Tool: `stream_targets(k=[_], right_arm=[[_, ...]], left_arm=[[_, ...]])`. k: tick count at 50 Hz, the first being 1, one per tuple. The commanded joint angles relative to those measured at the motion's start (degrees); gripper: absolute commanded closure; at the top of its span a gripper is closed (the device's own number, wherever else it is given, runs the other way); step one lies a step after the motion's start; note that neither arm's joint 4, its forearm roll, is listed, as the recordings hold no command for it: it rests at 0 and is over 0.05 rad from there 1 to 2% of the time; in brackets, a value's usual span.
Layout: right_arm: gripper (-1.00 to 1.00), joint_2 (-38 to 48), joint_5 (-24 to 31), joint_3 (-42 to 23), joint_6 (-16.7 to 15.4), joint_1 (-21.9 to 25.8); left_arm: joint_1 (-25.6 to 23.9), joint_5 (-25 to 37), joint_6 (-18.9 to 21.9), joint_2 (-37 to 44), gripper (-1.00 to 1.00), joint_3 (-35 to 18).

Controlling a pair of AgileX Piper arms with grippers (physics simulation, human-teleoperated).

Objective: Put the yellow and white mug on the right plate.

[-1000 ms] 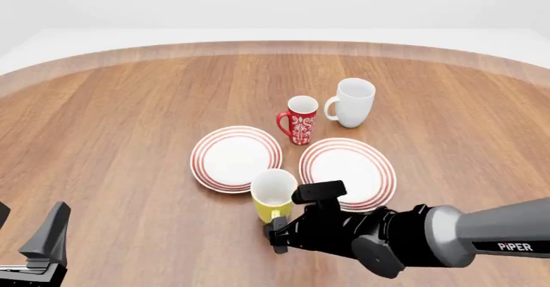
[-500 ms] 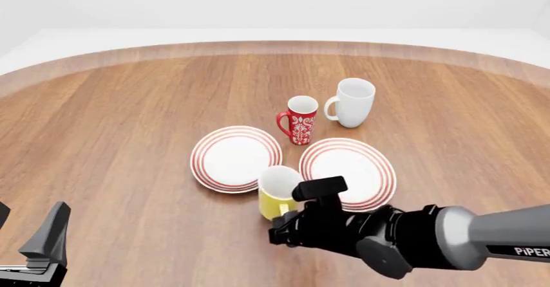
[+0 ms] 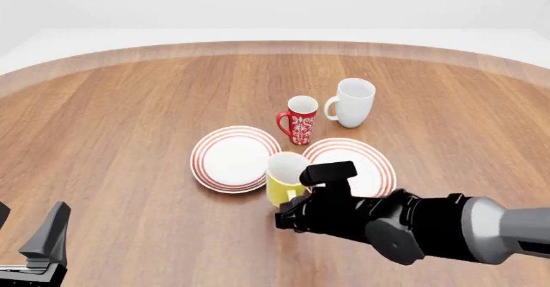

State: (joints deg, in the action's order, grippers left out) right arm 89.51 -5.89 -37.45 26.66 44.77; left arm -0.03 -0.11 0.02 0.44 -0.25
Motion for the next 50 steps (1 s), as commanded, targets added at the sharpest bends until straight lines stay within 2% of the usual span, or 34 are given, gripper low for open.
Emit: stream_targets(k=[1,3,5,7,13,34,45,50], right_arm=[[1.00,-1.91,2.33,-2.46,-1.08,-0.82],[1.00,-2.23,2.28,-2.30,-1.54,-1.76],[1.00,-3.82,4.66,-3.31,-1.54,-2.29],[1.00,-3.09,2.39,-2.30,-2.02,-3.18],[1.00,-5.29,3.72,-2.90,-3.14,-6.40],[1.00,-6.13,2.68,-1.63,-6.91,-16.17],[1.00,-4.71,0.53,-0.54,-8.35,-18.67],[1.00,-4.66,-0.46,0.02,-10.20,-19.34]], left_arm=[[0.01,0.00,0.00,0.01,-1.00,0.00],[0.00,0.00,0.00,0.00,-1.00,0.00],[0.01,0.00,-0.01,0.00,-1.00,0.00],[0.00,0.00,-0.01,-0.01,-1.00,0.00],[0.00,0.00,0.00,-0.01,-1.00,0.00],[0.01,0.00,0.00,0.01,-1.00,0.00],[-0.02,0.00,0.00,0.01,-1.00,0.00],[0.00,0.00,-0.01,0.01,-1.00,0.00]])
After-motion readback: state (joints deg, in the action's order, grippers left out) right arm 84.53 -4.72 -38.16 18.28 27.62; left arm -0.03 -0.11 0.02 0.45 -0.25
